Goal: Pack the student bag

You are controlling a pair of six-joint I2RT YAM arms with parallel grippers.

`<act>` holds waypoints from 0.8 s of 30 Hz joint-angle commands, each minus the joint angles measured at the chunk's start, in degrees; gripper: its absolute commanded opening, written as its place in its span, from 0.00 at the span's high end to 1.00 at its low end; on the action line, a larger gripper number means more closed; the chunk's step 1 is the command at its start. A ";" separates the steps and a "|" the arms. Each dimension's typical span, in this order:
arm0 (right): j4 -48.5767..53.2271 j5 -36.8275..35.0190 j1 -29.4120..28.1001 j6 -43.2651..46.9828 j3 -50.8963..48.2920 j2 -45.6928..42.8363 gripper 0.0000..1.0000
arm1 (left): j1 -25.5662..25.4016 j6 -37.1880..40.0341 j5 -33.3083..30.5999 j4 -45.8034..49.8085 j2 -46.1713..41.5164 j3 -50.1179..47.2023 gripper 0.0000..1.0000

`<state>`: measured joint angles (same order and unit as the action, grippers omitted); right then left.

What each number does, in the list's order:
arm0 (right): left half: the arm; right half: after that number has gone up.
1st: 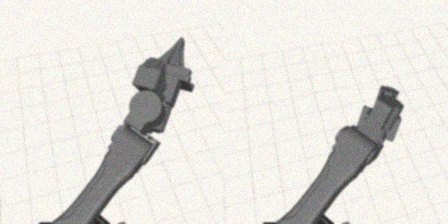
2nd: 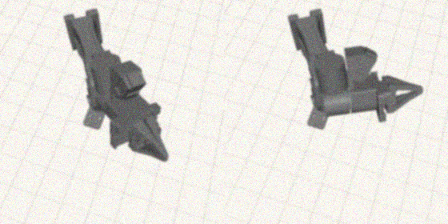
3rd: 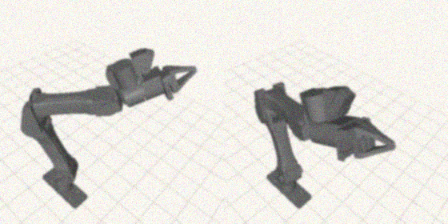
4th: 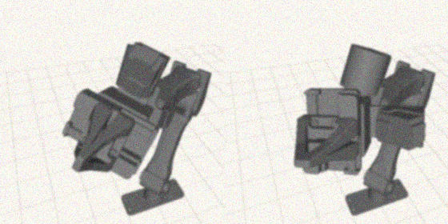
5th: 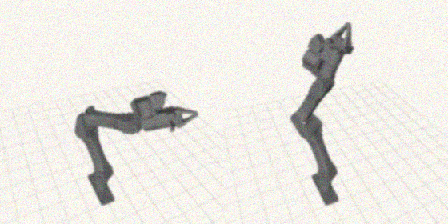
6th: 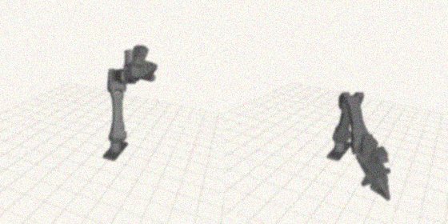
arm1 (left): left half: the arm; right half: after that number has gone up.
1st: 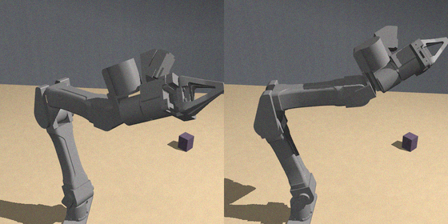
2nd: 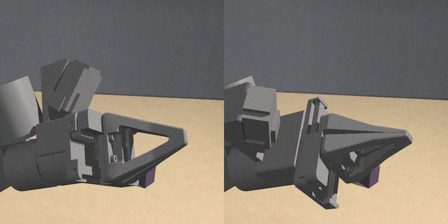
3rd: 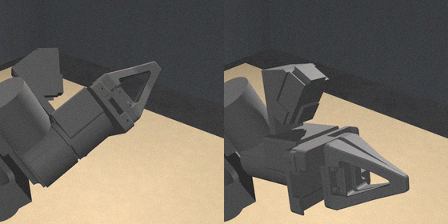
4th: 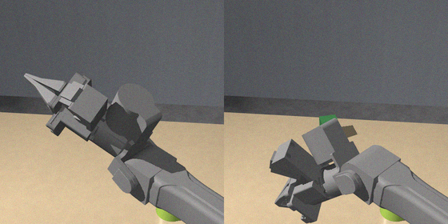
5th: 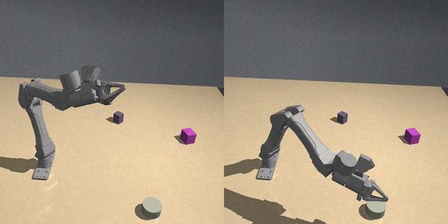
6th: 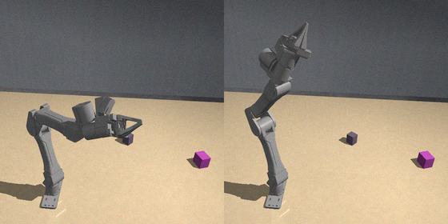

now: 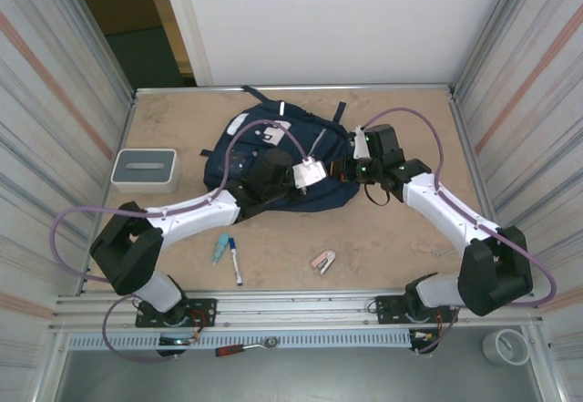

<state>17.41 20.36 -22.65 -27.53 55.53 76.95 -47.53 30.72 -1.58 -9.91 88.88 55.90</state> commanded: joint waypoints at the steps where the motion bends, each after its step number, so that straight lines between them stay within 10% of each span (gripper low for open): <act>1: 4.84 -3.31 4.73 2.53 1.60 -0.93 1.00 | 1.97 -2.83 0.65 -2.84 -5.17 -1.09 0.96; 18: 0.74 6.71 5.62 2.43 5.32 3.65 1.00 | 7.34 -5.48 3.49 -6.17 -7.05 -7.40 0.94; 24: -2.51 11.00 4.22 -0.08 5.12 4.69 1.00 | 8.57 -5.55 3.04 -5.19 -9.37 -9.53 0.65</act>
<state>17.93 30.09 -18.46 -25.63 58.63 81.62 -41.19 26.41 6.61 -16.10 82.94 47.75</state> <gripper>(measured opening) 0.050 0.323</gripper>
